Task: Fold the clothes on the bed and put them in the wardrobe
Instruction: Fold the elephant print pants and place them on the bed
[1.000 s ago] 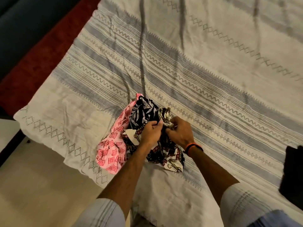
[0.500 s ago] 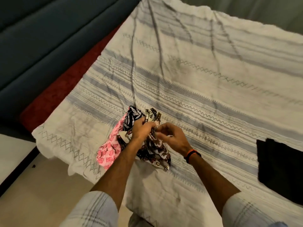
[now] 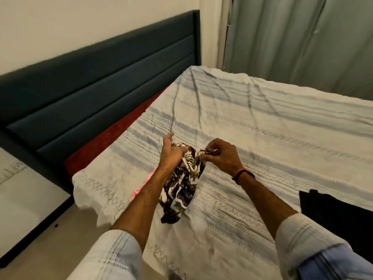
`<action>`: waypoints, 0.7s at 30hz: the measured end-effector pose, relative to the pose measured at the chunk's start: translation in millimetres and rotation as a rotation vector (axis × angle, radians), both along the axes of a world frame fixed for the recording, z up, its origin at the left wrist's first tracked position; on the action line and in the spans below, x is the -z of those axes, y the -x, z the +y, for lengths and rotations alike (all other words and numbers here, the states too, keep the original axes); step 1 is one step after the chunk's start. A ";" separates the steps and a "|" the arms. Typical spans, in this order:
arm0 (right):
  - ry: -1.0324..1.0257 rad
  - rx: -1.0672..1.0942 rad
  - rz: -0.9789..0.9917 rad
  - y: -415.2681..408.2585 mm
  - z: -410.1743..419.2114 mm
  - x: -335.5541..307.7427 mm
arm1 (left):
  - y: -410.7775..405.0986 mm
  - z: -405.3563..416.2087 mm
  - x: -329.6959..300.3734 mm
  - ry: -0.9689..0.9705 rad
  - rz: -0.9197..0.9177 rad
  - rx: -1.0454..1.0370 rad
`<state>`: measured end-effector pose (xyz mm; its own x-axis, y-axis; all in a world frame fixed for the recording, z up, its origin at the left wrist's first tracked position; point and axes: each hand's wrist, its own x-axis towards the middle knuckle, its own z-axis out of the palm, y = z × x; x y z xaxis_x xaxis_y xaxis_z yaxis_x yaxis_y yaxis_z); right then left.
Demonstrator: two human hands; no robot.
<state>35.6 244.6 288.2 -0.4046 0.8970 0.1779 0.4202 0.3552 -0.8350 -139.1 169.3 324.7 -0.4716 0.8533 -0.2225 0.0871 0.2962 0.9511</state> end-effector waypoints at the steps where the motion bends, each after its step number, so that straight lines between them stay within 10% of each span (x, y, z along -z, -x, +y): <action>1: -0.040 -0.018 -0.012 -5.4 -0.7 -8.9 | 1.3 -1.7 -4.3 -0.039 0.026 0.015; 17: -0.012 0.117 0.126 -71.7 -26.4 -134.2 | 12.7 -38.4 -99.1 -0.066 0.632 0.161; 21: -0.072 0.006 -0.163 -73.2 -50.0 -140.5 | -1.5 -46.4 -105.6 -0.124 0.710 0.170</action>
<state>108.7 194.6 428.7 -0.4276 0.8871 0.1741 0.5503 0.4082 -0.7283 -137.6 123.0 430.3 -0.3254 0.9264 0.1895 0.7291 0.1182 0.6742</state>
